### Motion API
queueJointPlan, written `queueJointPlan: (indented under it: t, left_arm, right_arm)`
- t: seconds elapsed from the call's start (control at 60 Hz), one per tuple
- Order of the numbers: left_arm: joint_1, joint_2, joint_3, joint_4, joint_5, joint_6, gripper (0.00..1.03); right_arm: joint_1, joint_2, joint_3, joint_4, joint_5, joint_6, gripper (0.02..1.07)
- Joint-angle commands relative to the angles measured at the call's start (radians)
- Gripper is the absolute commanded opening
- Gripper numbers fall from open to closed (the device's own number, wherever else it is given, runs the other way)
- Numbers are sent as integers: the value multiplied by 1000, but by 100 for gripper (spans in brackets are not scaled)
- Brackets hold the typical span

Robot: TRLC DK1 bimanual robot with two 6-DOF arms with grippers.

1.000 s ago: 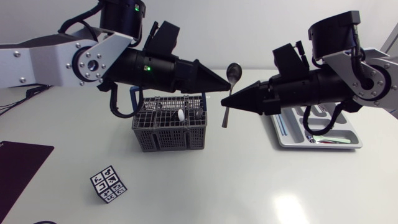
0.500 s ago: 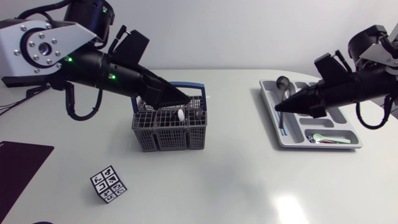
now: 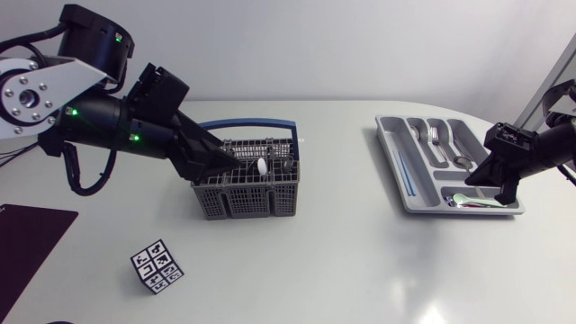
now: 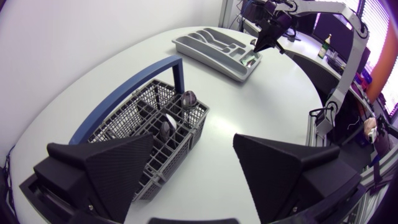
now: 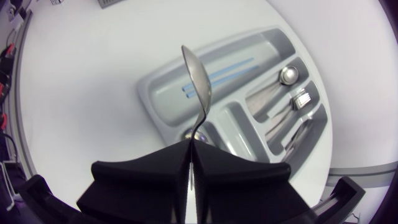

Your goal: Transfer all utensils from the basket to the drawer tray.

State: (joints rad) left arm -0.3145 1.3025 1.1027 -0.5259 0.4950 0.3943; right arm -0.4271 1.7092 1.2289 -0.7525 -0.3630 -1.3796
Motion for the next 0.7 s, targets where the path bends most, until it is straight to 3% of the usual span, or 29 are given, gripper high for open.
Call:
queueJointPlan:
  t: [0.0, 0.25, 0.533, 0.617, 0.683]
  left_arm:
    - [29, -16, -29, 1, -3, 31, 91]
    - [49, -32, -70, 3, -9, 46, 91]
    - [51, -81, -118, 6, -69, 72, 92]
    - [51, -95, -130, 7, -88, 80, 92]
    - [52, -103, -138, 7, -98, 84, 92]
  right_arm:
    - [-29, 63, 11, 56, 53, -96, 8]
    - [-53, 178, -9, 280, 243, -220, 8]
    - [-59, 204, -89, 449, 320, -303, 9]
    - [-58, 193, -123, 467, 345, -312, 23]
    - [-56, 175, -151, 501, 357, -317, 44]
